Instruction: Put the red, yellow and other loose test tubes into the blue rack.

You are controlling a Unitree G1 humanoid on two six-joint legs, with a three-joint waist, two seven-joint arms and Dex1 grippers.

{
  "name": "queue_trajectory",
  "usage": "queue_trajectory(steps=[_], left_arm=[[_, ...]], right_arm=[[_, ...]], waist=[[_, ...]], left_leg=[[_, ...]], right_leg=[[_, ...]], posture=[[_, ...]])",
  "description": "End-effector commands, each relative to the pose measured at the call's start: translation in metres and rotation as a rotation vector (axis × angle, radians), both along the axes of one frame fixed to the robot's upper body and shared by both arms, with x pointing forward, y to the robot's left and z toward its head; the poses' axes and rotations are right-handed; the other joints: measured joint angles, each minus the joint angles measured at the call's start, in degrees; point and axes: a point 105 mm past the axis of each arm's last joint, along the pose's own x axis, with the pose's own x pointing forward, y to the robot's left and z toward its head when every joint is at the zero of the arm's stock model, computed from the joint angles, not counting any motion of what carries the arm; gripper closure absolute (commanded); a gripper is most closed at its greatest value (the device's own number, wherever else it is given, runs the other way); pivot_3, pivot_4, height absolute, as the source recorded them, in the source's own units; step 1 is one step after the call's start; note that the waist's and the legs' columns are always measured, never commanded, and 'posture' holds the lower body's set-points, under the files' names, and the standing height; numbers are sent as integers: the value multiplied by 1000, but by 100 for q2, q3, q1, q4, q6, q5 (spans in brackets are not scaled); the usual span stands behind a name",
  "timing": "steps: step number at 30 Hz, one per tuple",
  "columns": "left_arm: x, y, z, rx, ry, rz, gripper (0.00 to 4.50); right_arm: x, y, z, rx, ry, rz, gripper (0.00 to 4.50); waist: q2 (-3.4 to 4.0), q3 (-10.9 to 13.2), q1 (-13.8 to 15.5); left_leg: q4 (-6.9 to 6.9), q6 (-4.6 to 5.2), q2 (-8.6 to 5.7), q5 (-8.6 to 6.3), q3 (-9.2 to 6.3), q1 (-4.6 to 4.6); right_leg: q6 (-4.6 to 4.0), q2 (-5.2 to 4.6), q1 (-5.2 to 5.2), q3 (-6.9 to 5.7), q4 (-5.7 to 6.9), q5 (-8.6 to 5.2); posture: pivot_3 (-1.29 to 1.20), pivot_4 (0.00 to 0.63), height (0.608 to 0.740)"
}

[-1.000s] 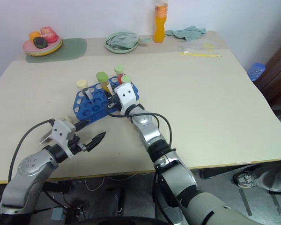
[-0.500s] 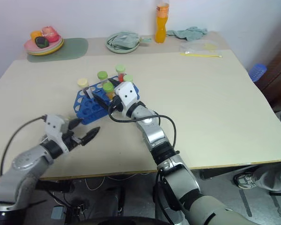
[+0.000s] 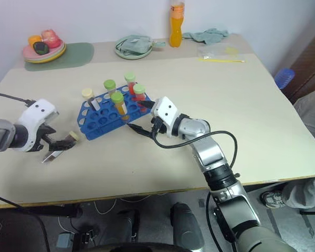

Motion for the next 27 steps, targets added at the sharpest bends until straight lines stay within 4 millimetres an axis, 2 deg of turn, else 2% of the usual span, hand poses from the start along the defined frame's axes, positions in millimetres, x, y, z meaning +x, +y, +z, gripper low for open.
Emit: queue_trajectory(steps=[1, 6, 9, 14, 15, 20, 22, 23, 24, 25, 26, 27], left_arm=[[7, 15, -9, 56, 59, -12, 0], [17, 27, -20, 113, 127, -39, 0], [20, 31, -24, 142, 153, -47, 837], [18, 34, -27, 138, 181, -60, 3497], [15, 35, -27, 140, 184, -66, 3748], [5, 59, -21, 143, 160, 12, 3748], [11, 64, -9, 100, 39, 31, 3748], [28, 59, 14, 50, -201, 36, 3748], [41, 50, 46, 2, -514, 21, 3748], [40, 48, 72, -35, -757, 62, 3748], [32, 48, 82, -71, -880, 116, 3748], [24, 39, 79, -113, -915, 124, 3748]], right_arm=[[-12, 3, 9, -7, -43, 51, 354], [-16, 1, 5, -28, -47, 44, 354], [-17, 2, 4, -24, -45, 36, 301], [-19, 3, 3, -20, -45, 28, 301], [-19, 4, 3, -20, -45, 28, 301], [-20, 3, 3, -23, -51, 24, 301], [-20, 0, 3, -21, -46, 15, 301], [-18, -2, 0, -23, -36, -1, 301], [-15, -5, -4, -24, -19, -23, 301], [-13, -9, -9, -26, -3, -45, 301], [-11, -11, -13, -29, 10, -65, 301], [-10, -14, -17, -30, 21, -82, 301]], waist=[[-1, 0, 7], [-9, 4, 12], [-9, 4, 14], [-9, 4, 13], [-9, 4, 13], [-9, 4, -14], [-10, 4, -11], [-12, 5, 5], [-11, 7, 52], [-9, 7, 124], [-22, 6, 174], [-45, 5, 194]], left_leg=[[1, 0, 0, 0, 0, -1], [6, 0, -1, 0, 3, -8], [9, 1, -1, 0, 5, -9], [9, 1, 0, 0, 4, -9], [9, 1, 0, 0, 4, -9], [9, 1, 1, 0, 6, -8], [8, 1, 2, 0, 6, -8], [9, 1, 3, 0, 6, -7], [9, 1, 3, 0, 3, -9], [15, 1, 2, 0, 0, -14], [17, 1, 4, 0, 0, -13], [25, -1, 12, 0, -5, -20]], right_leg=[[0, 0, 0, 0, 0, 0], [0, 0, -2, 0, -1, 0], [1, -1, -2, 0, -1, -1], [1, -1, -2, 0, 2, -1], [1, -1, -2, 0, 2, -1], [1, 0, -7, 3, 5, -1], [1, 0, -8, 3, 5, -1], [1, 0, -8, 4, 6, -1], [1, -3, -8, 2, 2, -1], [2, -10, -7, -1, 7, -2], [3, -16, -7, -3, 1, 0], [3, -24, -7, -7, 0, 1]], posture=[[0, 150, 740], [0, 150, 740], [0, 150, 740], [0, 150, 740], [0, 150, 740], [0, 150, 740], [0, 150, 740], [0, 150, 740], [0, 150, 740], [0, 150, 740], [0, 150, 740], [0, 150, 740]])
